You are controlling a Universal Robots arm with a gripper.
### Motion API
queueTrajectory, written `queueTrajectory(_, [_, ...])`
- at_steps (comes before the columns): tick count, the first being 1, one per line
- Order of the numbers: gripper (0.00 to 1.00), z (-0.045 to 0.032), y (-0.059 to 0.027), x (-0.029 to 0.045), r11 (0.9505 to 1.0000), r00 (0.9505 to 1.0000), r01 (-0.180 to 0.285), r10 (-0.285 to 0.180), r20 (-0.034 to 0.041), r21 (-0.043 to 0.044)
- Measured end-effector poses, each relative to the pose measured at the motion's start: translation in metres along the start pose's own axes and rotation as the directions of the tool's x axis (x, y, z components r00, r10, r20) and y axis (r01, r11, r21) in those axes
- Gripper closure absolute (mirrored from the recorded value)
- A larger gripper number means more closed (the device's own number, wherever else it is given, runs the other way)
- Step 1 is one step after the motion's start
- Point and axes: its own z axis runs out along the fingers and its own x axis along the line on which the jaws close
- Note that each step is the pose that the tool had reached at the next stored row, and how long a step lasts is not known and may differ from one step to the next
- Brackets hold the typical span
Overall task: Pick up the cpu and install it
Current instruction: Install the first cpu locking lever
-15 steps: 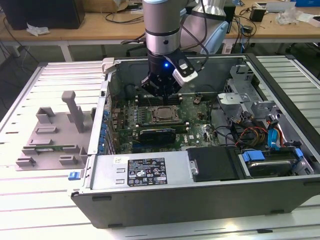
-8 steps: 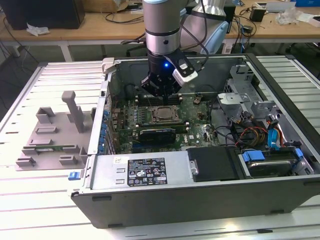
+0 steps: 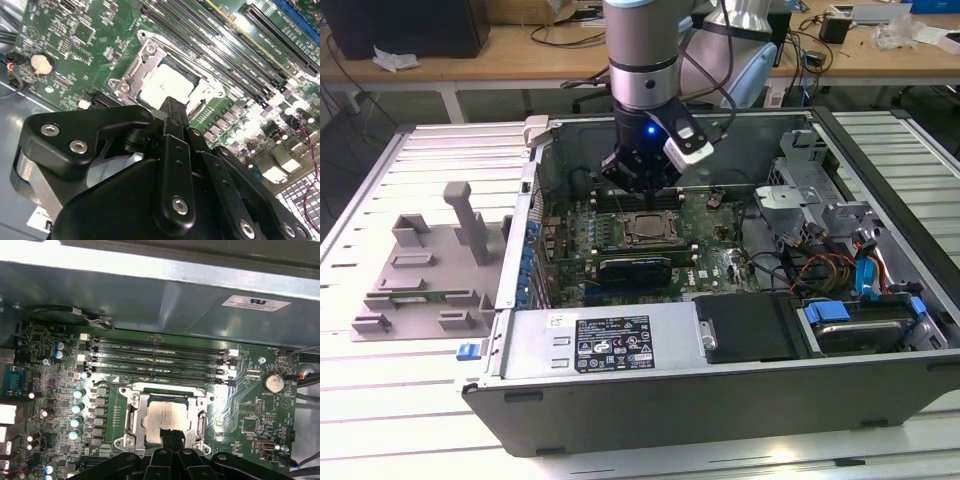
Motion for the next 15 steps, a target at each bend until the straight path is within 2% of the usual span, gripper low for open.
queueTrajectory(2, [0.89,-0.0002,0.0006,0.0061,1.0,1.0,0.0,0.0,0.0001,0.0])
queueTrajectory(5, [0.89,-0.001,0.0028,0.0267,1.0,1.0,-0.001,0.001,0.0004,0.0])
queueTrajectory(11, [0.89,-0.0018,0.0048,0.0454,1.0,1.0,-0.001,0.001,0.0003,0.0])
queueTrajectory(15, [0.89,-0.0019,0.0055,0.0525,1.0,1.0,-0.001,0.001,0.0004,0.0])
